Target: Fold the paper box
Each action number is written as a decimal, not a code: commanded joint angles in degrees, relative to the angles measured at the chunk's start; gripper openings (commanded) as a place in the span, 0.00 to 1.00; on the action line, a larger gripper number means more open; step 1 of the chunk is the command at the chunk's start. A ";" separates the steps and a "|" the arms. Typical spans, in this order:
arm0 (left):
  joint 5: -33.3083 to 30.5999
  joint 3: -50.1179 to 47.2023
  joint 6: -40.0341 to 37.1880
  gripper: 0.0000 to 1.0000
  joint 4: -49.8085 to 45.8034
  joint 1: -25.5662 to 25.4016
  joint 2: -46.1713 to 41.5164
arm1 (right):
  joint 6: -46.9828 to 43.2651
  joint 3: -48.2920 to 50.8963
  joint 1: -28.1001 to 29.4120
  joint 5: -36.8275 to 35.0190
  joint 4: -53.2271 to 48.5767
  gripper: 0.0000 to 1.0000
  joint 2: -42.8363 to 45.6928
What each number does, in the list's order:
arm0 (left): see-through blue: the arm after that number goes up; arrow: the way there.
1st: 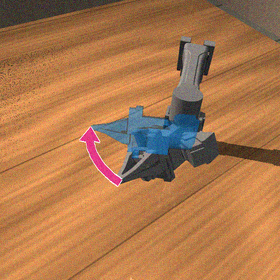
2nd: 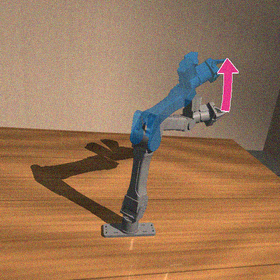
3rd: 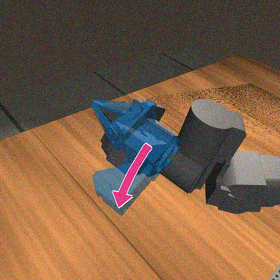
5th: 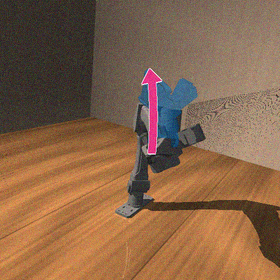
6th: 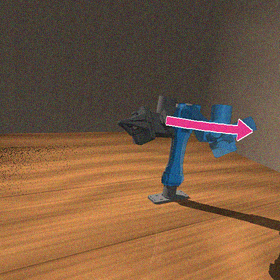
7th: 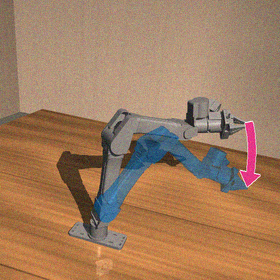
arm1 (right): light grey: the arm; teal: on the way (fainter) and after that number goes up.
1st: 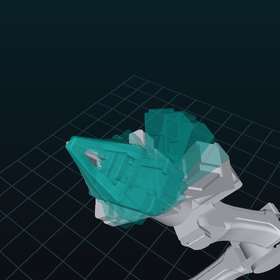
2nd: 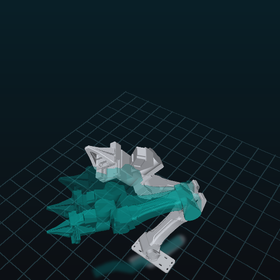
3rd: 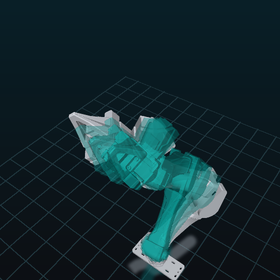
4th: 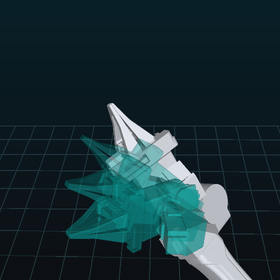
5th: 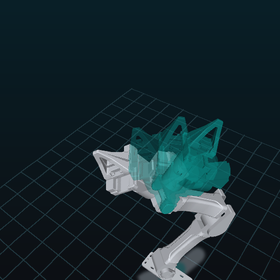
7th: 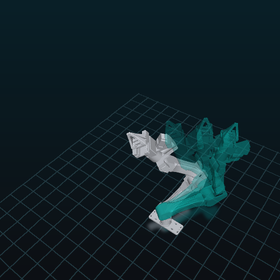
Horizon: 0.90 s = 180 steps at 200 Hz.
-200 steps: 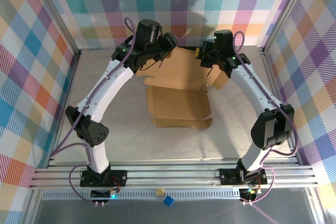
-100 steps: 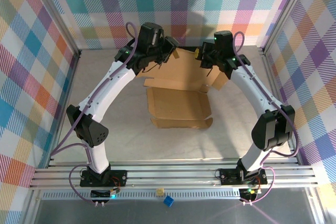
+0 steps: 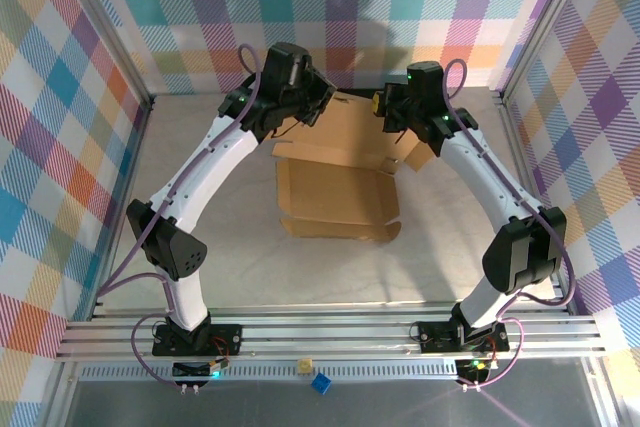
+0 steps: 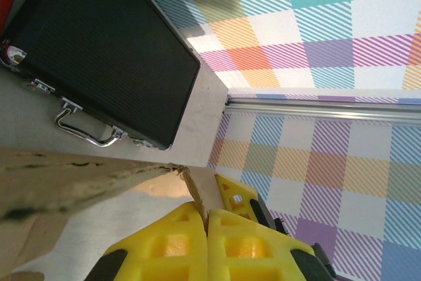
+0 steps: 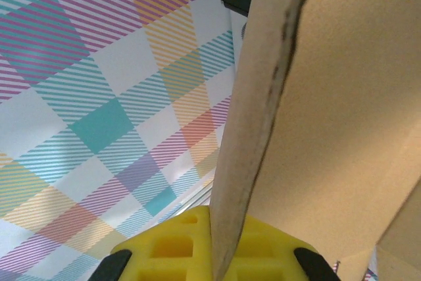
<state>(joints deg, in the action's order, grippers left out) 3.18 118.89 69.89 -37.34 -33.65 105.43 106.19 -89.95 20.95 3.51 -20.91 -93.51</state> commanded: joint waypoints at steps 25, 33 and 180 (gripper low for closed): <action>3.20 -0.82 -3.78 0.46 5.68 2.36 -2.46 | -0.76 0.35 0.76 1.33 -0.76 0.00 2.20; 2.91 -0.32 -6.91 0.54 5.13 2.82 -3.50 | -0.44 0.01 0.32 1.28 -1.41 0.00 2.09; 4.25 -69.11 -47.91 0.02 22.81 8.71 -46.98 | -3.99 -22.46 -3.48 12.13 -23.22 0.00 -12.80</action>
<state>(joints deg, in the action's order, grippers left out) 3.92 55.57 23.31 -27.03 -25.45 57.04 102.74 -108.33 17.58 12.60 -40.12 -103.74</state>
